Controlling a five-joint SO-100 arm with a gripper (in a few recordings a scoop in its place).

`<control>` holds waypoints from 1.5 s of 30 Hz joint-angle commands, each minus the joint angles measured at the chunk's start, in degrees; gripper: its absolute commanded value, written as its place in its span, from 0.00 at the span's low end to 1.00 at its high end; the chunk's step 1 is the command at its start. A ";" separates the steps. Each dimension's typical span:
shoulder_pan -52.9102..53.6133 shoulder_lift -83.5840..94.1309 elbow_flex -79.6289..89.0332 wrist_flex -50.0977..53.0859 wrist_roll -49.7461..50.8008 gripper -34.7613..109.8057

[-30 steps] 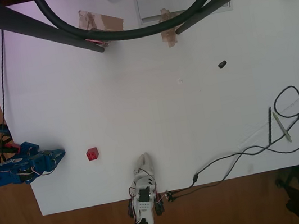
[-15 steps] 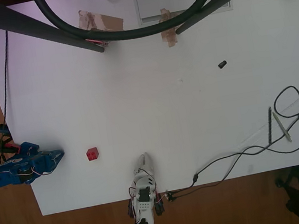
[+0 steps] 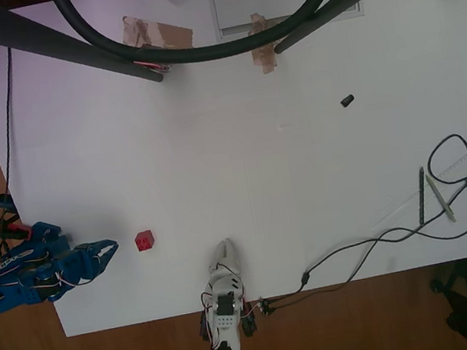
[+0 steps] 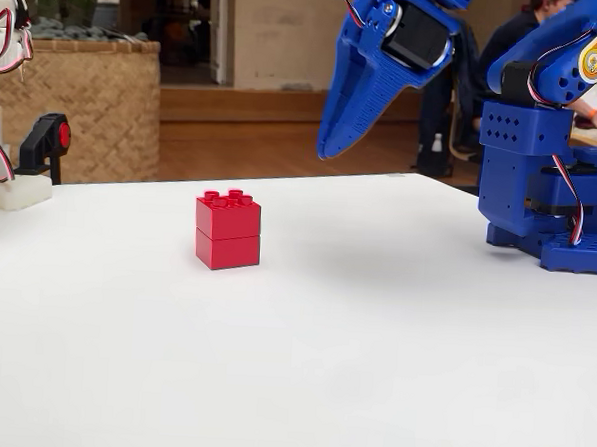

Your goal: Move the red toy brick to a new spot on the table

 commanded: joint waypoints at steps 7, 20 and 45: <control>5.54 -12.48 -10.02 -10.46 -11.69 0.38; 12.04 -16.70 -0.53 -26.89 -17.14 0.48; 10.81 -23.55 12.57 -46.41 -7.21 0.39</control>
